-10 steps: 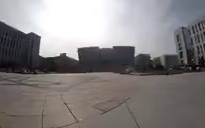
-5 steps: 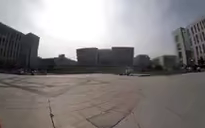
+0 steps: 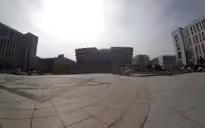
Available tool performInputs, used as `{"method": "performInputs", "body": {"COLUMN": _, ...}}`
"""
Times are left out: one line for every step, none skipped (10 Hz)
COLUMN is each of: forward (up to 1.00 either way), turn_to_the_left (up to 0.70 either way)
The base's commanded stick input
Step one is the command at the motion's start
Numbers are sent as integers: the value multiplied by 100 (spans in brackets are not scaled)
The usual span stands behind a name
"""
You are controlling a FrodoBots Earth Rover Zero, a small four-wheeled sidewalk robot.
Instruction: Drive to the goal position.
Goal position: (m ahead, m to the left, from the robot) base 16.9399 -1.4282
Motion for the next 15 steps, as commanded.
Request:
{"method": "performInputs", "body": {"forward": 100, "turn_to_the_left": 0}}
{"method": "performInputs", "body": {"forward": 100, "turn_to_the_left": 0}}
{"method": "performInputs", "body": {"forward": 100, "turn_to_the_left": 0}}
{"method": "performInputs", "body": {"forward": 100, "turn_to_the_left": 0}}
{"method": "performInputs", "body": {"forward": 100, "turn_to_the_left": 0}}
{"method": "performInputs", "body": {"forward": 100, "turn_to_the_left": 0}}
{"method": "performInputs", "body": {"forward": 100, "turn_to_the_left": 0}}
{"method": "performInputs", "body": {"forward": 100, "turn_to_the_left": 0}}
{"method": "performInputs", "body": {"forward": 100, "turn_to_the_left": 0}}
{"method": "performInputs", "body": {"forward": 100, "turn_to_the_left": 0}}
{"method": "performInputs", "body": {"forward": 100, "turn_to_the_left": 0}}
{"method": "performInputs", "body": {"forward": 100, "turn_to_the_left": 0}}
{"method": "performInputs", "body": {"forward": 100, "turn_to_the_left": 0}}
{"method": "performInputs", "body": {"forward": 100, "turn_to_the_left": 0}}
{"method": "performInputs", "body": {"forward": 100, "turn_to_the_left": 0}}
